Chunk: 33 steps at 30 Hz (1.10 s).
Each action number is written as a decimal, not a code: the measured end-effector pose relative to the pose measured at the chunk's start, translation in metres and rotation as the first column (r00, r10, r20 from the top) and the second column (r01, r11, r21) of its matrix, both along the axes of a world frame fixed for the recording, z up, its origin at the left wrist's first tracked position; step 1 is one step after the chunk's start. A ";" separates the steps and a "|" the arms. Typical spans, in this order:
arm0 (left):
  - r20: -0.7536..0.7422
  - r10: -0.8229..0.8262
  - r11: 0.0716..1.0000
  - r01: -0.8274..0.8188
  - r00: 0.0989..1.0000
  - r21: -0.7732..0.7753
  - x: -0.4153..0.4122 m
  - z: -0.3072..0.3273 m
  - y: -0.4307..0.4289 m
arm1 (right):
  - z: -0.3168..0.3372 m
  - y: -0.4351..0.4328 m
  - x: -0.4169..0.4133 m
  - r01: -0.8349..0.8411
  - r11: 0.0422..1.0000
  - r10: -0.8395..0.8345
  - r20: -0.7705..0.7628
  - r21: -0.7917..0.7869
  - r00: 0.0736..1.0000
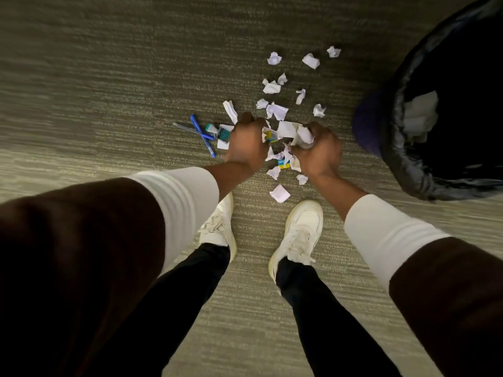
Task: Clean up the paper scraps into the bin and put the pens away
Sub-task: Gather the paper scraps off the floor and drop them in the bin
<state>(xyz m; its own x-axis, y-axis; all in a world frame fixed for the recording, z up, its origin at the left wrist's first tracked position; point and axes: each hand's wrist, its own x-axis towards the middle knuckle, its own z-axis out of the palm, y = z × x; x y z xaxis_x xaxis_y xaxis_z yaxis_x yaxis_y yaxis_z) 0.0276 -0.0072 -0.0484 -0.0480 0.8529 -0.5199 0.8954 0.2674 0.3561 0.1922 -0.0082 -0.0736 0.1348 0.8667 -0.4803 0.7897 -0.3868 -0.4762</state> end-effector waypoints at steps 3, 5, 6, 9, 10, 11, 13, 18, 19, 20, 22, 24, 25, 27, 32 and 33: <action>0.010 0.026 0.999 -0.026 1.000 0.023 0.019 0.043 0.004 | 0.042 -0.006 0.002 0.087 0.996 -0.086 -0.066 0.010 0.994; 0.030 0.077 0.997 -0.078 0.997 0.029 0.034 0.068 0.006 | 0.069 -0.007 0.006 0.109 0.994 -0.108 -0.061 0.024 0.992; 0.034 0.108 0.993 -0.109 0.994 0.035 0.041 0.079 0.007 | 0.083 -0.008 0.009 0.106 0.994 -0.105 -0.043 0.036 0.994; 0.058 0.188 0.979 -0.192 0.981 0.068 0.066 0.110 0.008 | 0.125 -0.008 0.023 0.138 0.985 -0.134 -0.041 0.108 0.990; 0.079 0.205 0.974 -0.212 0.975 0.083 0.074 0.120 0.009 | 0.138 -0.008 0.030 0.164 0.978 -0.157 -0.060 0.128 0.986; 0.110 0.225 0.967 -0.236 0.968 0.096 0.083 0.130 0.009 | 0.151 -0.008 0.038 0.196 0.970 -0.186 -0.082 0.141 0.979; 0.197 0.265 0.951 -0.289 0.944 0.105 0.104 0.147 0.012 | 0.172 -0.006 0.057 0.273 0.949 -0.257 -0.116 0.159 0.959; 0.342 0.241 0.954 -0.286 0.908 0.087 0.161 0.168 0.021 | 0.191 0.007 0.115 0.480 0.862 -0.471 -0.093 0.166 0.878; 0.365 0.232 0.959 -0.274 0.901 0.067 0.173 0.169 0.025 | 0.190 0.011 0.126 0.517 0.843 -0.512 -0.070 0.147 0.856; 0.385 0.229 0.964 -0.262 0.894 0.036 0.184 0.169 0.028 | 0.188 0.015 0.137 0.554 0.824 -0.552 -0.058 0.120 0.832; 0.411 0.213 0.976 -0.214 0.887 -0.043 0.206 0.171 0.033 | 0.181 0.022 0.157 0.638 0.768 -0.633 -0.083 0.059 0.770; 0.435 0.166 0.986 -0.138 0.885 -0.094 0.222 0.172 0.037 | 0.176 0.028 0.174 0.694 0.720 -0.691 -0.079 0.021 0.719; 0.448 0.140 0.989 -0.106 0.883 -0.100 0.227 0.173 0.037 | 0.174 0.029 0.180 0.703 0.711 -0.702 -0.059 0.012 0.710; 0.460 0.110 0.993 -0.079 0.881 -0.086 0.231 0.174 0.033 | 0.171 0.029 0.188 0.701 0.713 -0.700 -0.032 0.010 0.713; 0.429 0.145 0.988 -0.153 0.892 -0.015 0.209 0.162 0.011 | 0.169 0.005 0.177 0.585 0.807 -0.576 -0.113 0.081 0.810; 0.409 0.149 0.988 -0.155 0.900 -0.021 0.200 0.157 0.005 | 0.169 -0.004 0.168 0.533 0.839 -0.516 -0.151 0.108 0.843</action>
